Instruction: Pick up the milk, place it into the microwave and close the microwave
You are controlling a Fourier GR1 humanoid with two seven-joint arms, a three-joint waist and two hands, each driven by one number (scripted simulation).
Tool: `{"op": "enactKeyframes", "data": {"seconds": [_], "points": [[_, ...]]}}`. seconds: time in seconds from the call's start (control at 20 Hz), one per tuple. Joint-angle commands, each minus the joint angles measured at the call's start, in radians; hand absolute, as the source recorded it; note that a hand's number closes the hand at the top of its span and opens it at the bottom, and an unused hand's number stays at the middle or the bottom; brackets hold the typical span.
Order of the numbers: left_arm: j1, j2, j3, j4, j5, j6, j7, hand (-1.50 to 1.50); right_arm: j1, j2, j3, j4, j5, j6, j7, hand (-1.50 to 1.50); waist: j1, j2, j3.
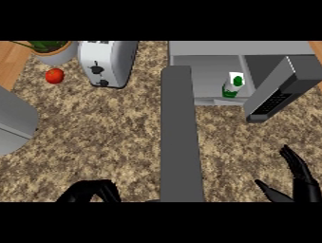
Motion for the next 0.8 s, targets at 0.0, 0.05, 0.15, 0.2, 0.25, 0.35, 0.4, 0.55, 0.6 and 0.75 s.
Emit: {"op": "enactKeyframes", "data": {"seconds": [0.0, 0.05, 0.15, 0.2, 0.25, 0.35, 0.4, 0.55, 0.6, 0.75], "points": [[-0.077, -0.036, -0.071, 0.064, -0.026, 0.039, 0.043, 1.50, 0.032, -0.074, -0.045, -0.051, -0.077, 0.139, 0.018, -1.50, 0.005, 0.002, 0.000], [-0.066, -0.036, -0.128, 0.098, -0.073, 0.120, -0.019, 1.50, 0.020, -0.060, -0.053, 0.061, -0.056, 0.124, -0.065, -1.50, 0.012, 0.003, 0.001], [-0.133, -0.037, -0.050, 0.161, -0.071, 0.136, -0.032, 1.50, 0.109, -0.064, -0.051, -0.142, -0.092, 0.104, 0.029, -1.50, 0.005, 0.001, 0.000], [-0.222, -0.037, -0.088, 0.202, -0.080, 0.251, -0.016, 1.50, 0.096, -0.077, -0.053, -0.090, -0.083, 0.124, -0.006, -1.50, 0.001, 0.003, 0.000], [-0.166, -0.037, -0.129, 0.226, -0.111, 0.284, -0.085, 1.50, 0.103, -0.106, -0.076, -0.044, -0.099, 0.161, -0.019, -1.50, 0.007, 0.002, 0.001], [-0.289, -0.037, -0.092, 0.256, -0.070, 0.273, -0.021, 1.50, 0.175, -0.092, -0.063, -0.157, -0.107, 0.145, 0.016, -1.50, 0.003, 0.002, 0.000], [-0.307, -0.037, -0.092, 0.363, -0.106, 0.272, -0.089, 1.50, 0.141, -0.084, -0.072, -0.071, -0.100, 0.154, -0.040, -1.50, 0.006, 0.003, 0.001], [-0.369, -0.037, -0.171, 0.368, -0.154, 0.220, 0.028, 1.50, 0.140, -0.123, -0.062, -0.076, -0.113, 0.226, -0.022, -1.50, -0.002, 0.003, 0.001], [-0.398, -0.028, -0.187, 0.379, -0.184, 0.175, 0.075, 1.50, 0.126, -0.106, -0.062, -0.088, -0.108, 0.170, -0.010, -1.50, -0.006, 0.004, 0.001], [-0.426, -0.037, -0.257, 0.488, -0.203, 0.144, 0.097, 1.50, 0.155, -0.137, -0.064, -0.059, -0.104, 0.212, -0.061, -1.50, -0.009, 0.005, 0.002]]}}
